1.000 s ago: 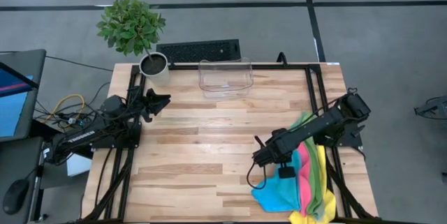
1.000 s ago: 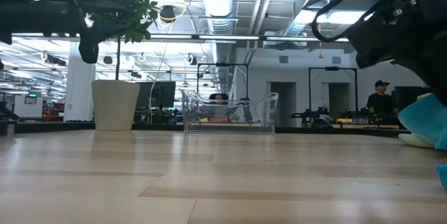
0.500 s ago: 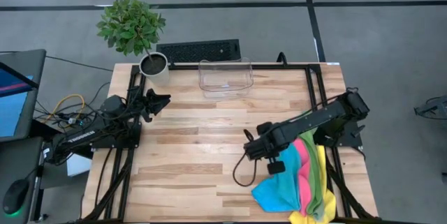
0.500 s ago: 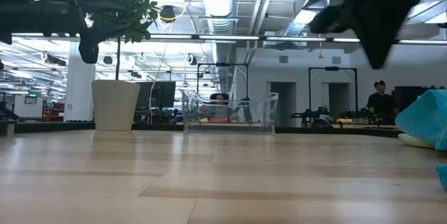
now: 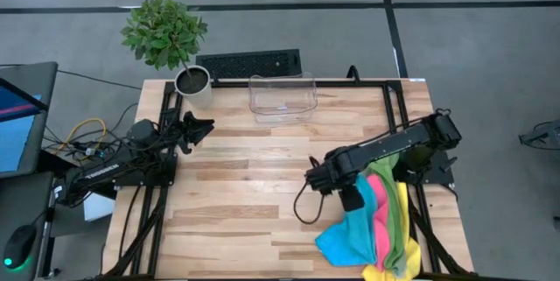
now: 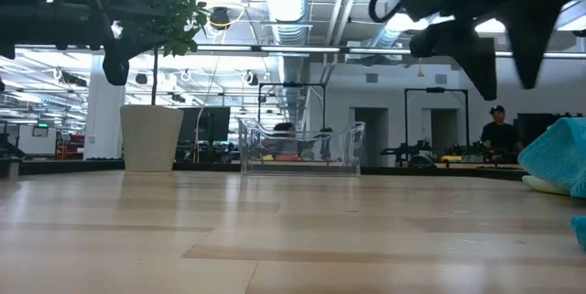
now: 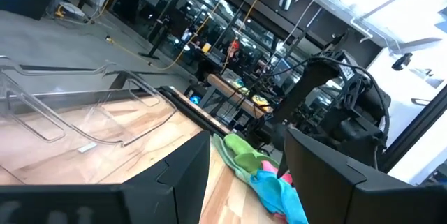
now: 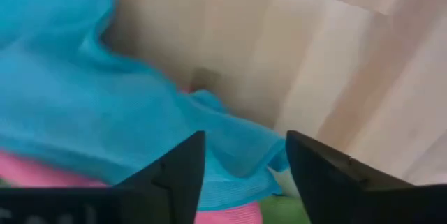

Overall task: Fold microfiber towels
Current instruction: Fold the blue microfiber towel

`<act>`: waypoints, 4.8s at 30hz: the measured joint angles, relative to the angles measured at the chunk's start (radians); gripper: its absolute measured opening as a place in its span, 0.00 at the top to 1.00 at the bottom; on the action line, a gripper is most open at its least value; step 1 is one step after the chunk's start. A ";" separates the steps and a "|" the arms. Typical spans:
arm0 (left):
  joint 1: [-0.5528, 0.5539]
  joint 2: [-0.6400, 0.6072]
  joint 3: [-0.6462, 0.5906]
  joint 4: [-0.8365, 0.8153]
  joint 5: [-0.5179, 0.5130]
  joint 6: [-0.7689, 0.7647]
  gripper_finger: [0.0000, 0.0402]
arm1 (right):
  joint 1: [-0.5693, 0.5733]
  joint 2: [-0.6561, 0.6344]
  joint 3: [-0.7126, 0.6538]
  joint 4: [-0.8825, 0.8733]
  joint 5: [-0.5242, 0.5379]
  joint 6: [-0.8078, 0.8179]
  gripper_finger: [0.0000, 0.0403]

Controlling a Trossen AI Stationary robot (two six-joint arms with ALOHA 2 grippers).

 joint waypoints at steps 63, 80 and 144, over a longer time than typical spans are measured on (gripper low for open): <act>-0.301 0.235 0.000 -0.040 -0.126 0.073 0.37 | -0.302 0.000 0.200 0.275 0.141 -0.227 0.97; -0.561 0.993 0.096 0.420 -0.333 0.121 0.37 | -0.310 0.000 0.200 0.307 0.139 -0.230 0.97; -0.683 1.204 0.714 -0.756 -0.646 0.220 1.00 | -0.392 0.001 0.030 0.424 0.191 -0.210 0.81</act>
